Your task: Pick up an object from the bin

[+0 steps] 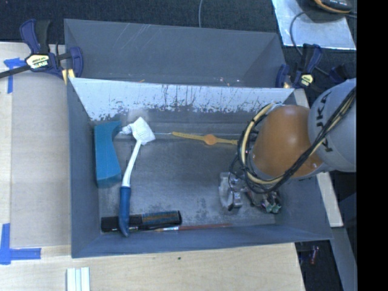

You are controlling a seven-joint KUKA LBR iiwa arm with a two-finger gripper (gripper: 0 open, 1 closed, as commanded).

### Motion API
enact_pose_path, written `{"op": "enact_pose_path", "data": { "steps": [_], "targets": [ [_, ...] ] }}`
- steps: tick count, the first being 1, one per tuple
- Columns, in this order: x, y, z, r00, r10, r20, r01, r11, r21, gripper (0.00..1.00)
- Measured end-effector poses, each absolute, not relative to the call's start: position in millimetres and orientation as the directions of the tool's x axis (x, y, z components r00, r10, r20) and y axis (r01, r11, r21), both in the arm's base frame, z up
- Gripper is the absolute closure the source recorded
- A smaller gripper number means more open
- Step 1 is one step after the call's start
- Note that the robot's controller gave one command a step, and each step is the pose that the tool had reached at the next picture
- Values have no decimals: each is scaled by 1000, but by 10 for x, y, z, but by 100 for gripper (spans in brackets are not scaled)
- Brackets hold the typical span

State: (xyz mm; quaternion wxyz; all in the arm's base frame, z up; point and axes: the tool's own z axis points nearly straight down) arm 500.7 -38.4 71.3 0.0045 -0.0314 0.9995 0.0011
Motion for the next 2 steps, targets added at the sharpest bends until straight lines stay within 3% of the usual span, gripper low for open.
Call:
{"op": "enact_pose_path", "data": {
  "steps": [1,2],
  "targets": [
    [5129,-583,707,-1000,-28,-13,-29,1000,5,100],
    [4971,-316,764,-1000,0,-10,0,1000,7,0]
  ]
}}
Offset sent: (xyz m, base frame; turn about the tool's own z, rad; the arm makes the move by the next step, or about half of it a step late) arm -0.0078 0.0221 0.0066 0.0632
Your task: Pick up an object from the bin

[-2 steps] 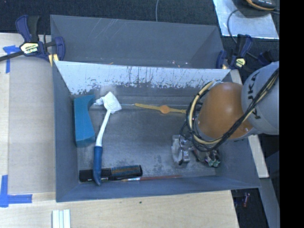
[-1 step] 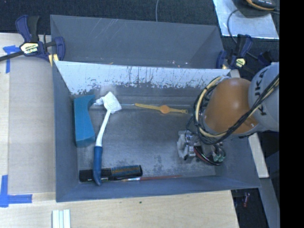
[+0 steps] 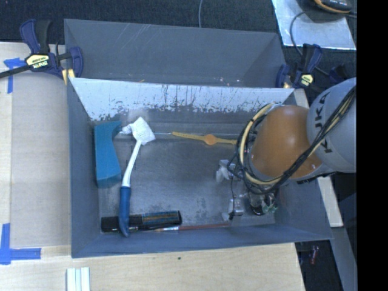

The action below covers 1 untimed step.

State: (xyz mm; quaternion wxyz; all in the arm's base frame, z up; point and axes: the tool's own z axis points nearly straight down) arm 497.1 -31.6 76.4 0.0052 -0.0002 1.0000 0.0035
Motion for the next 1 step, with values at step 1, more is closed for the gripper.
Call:
{"op": "enact_pose_path", "data": {
  "steps": [1],
  "targets": [
    [4933,-161,779,-1000,0,-10,0,1000,9,0]
  ]
}}
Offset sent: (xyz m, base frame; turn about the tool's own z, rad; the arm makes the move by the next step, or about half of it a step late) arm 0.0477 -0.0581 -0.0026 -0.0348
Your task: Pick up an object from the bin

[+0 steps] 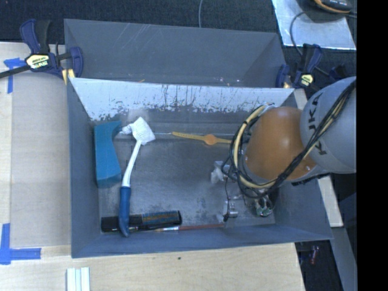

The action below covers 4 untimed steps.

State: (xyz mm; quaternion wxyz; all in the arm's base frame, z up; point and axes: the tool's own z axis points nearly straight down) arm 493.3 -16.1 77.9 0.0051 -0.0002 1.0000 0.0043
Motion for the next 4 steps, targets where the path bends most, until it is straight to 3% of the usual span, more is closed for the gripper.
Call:
{"op": "enact_pose_path", "data": {
  "steps": [1,2,3,4],
  "targets": [
    [5389,-784,748,-999,-34,-13,-34,999,8,0],
    [5114,-1315,772,-998,61,-9,61,998,13,0],
    [5416,-1577,745,-1000,15,-20,14,1000,8,100],
    [5414,-1579,745,-1000,17,-20,16,1000,8,100]
  ]
}}
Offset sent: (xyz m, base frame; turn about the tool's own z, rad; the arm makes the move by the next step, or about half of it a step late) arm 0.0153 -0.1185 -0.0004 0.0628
